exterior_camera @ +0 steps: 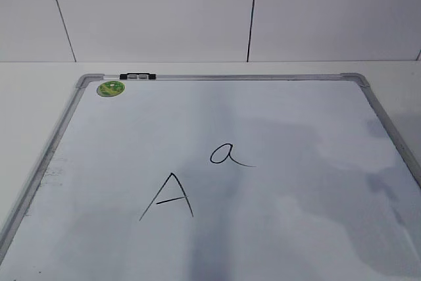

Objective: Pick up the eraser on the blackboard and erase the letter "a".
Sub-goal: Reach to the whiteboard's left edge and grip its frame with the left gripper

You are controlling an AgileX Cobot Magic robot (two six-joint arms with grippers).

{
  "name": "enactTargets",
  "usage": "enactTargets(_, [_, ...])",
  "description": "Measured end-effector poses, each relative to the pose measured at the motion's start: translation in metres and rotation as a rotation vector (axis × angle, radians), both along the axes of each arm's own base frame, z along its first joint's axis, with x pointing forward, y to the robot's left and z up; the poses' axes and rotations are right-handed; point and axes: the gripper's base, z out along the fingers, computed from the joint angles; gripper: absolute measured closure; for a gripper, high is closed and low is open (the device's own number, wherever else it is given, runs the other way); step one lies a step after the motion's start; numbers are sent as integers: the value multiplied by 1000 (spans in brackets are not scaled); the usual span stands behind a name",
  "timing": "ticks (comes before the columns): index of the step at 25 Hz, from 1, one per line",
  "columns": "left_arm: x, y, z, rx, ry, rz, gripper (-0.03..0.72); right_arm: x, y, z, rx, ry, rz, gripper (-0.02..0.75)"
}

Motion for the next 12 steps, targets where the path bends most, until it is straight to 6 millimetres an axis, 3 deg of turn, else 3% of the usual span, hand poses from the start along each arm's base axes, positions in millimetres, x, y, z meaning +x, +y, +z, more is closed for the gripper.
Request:
enactTargets(8, [2,-4,2,-46,2,-29,255,0,0,0,0,0,0,176])
enactTargets(12, [18,-7,10,-85,50,-40,255,0,1,0,8,0,-3,176])
